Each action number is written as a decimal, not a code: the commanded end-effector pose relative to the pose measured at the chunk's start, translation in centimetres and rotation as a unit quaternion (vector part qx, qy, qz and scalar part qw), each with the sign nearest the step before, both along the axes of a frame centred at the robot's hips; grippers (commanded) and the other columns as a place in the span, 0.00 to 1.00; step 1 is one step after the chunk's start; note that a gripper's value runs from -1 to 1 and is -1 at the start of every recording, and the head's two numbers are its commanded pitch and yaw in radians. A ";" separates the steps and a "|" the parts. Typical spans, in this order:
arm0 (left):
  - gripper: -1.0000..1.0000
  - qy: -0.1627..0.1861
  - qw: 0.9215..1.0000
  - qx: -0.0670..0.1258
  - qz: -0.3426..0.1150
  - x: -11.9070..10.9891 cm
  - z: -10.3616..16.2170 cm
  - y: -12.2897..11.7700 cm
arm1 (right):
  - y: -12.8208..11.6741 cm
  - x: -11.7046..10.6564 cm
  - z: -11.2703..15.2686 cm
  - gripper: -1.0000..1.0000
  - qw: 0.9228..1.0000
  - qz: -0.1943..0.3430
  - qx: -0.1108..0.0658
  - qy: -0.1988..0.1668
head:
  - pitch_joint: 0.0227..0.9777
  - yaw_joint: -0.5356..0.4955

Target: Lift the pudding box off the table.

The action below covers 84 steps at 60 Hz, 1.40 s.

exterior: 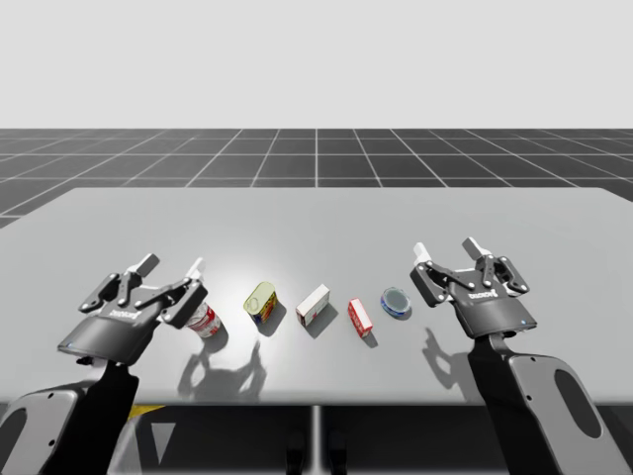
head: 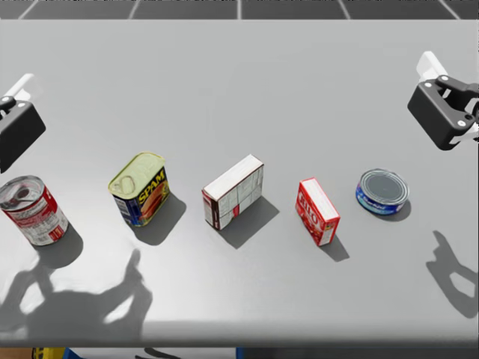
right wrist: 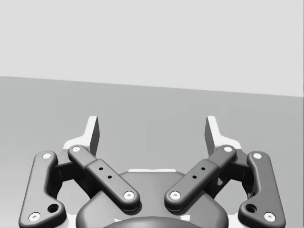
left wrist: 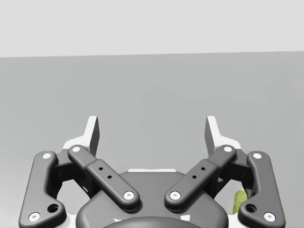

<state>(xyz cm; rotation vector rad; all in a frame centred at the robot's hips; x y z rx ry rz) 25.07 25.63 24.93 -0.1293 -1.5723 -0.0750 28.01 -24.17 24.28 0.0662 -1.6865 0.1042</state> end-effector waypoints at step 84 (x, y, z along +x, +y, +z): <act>0.00 0.192 0.963 0.002 -0.189 -3.6 -7.5 -14.7 | -0.3 -0.1 -0.1 0.00 1.000 -0.002 -0.010 -0.007 | 0.85 0.53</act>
